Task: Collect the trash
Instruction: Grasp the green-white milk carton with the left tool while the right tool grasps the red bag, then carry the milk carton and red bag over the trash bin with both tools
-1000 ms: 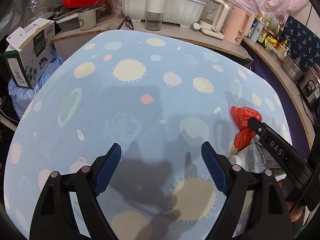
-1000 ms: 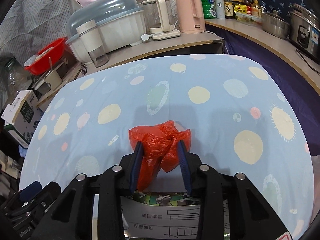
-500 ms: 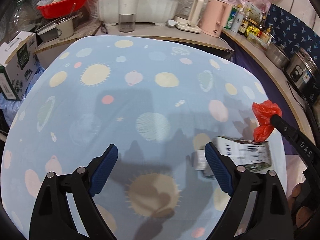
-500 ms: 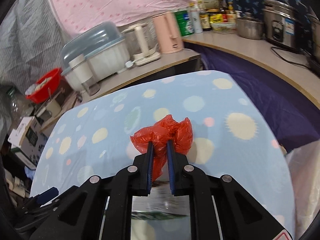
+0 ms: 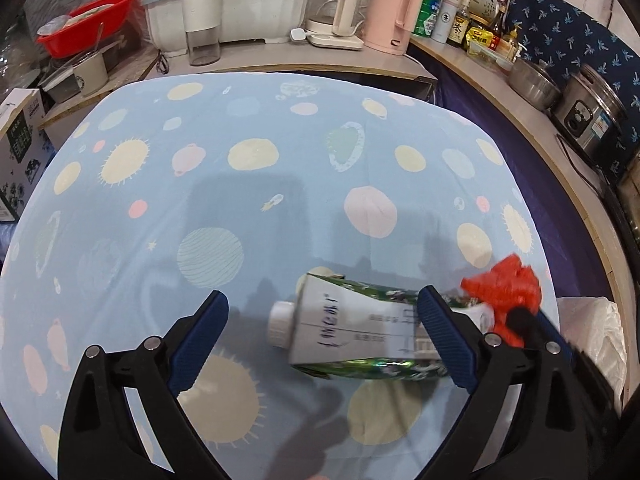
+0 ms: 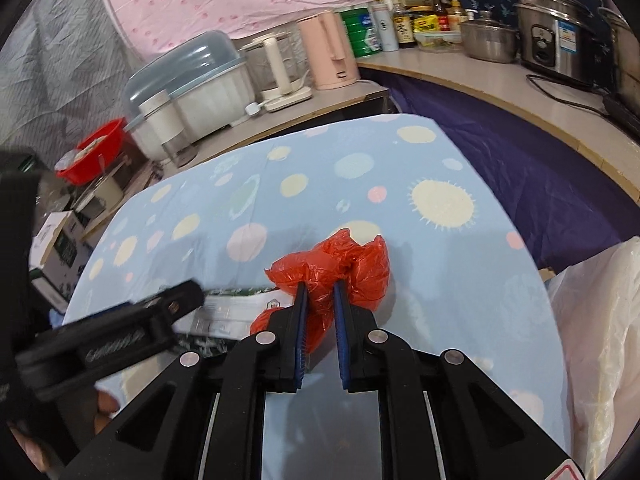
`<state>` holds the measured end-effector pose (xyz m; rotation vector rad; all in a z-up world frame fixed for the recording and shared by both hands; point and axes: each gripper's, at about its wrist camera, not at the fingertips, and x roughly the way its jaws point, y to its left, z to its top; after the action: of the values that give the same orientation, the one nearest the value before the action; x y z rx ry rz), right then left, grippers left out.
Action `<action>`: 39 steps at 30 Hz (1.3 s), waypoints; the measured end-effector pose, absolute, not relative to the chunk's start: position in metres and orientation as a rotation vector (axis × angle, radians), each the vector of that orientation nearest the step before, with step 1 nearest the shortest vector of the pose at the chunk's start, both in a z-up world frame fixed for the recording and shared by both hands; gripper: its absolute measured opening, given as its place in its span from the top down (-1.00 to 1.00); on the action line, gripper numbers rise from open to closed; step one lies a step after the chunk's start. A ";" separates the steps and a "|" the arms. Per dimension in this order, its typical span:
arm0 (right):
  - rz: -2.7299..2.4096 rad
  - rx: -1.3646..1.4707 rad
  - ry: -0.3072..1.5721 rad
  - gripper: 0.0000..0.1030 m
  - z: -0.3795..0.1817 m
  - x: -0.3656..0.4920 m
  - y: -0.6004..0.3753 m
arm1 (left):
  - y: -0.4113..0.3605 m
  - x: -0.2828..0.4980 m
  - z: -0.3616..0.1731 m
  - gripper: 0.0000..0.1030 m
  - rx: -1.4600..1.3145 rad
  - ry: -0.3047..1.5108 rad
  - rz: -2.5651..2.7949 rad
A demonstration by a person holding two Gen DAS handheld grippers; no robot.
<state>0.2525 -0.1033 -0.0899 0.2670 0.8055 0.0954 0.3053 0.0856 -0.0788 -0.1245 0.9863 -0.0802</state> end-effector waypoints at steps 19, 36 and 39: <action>0.152 0.314 0.815 0.77 -0.092 0.174 -0.084 | 0.107 0.266 -0.099 -0.55 -0.169 1.064 -0.006; 0.028 0.396 0.716 0.77 -0.064 0.132 -0.136 | 0.077 0.208 -0.065 0.05 -0.091 1.013 -0.124; 0.022 0.403 0.695 0.77 -0.057 0.119 -0.141 | 0.069 0.194 -0.057 0.05 -0.081 1.000 -0.146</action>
<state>0.1189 -0.1405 -0.0569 0.4032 0.6945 0.0220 0.1938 0.0692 -0.0570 -0.0811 1.0001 -0.1457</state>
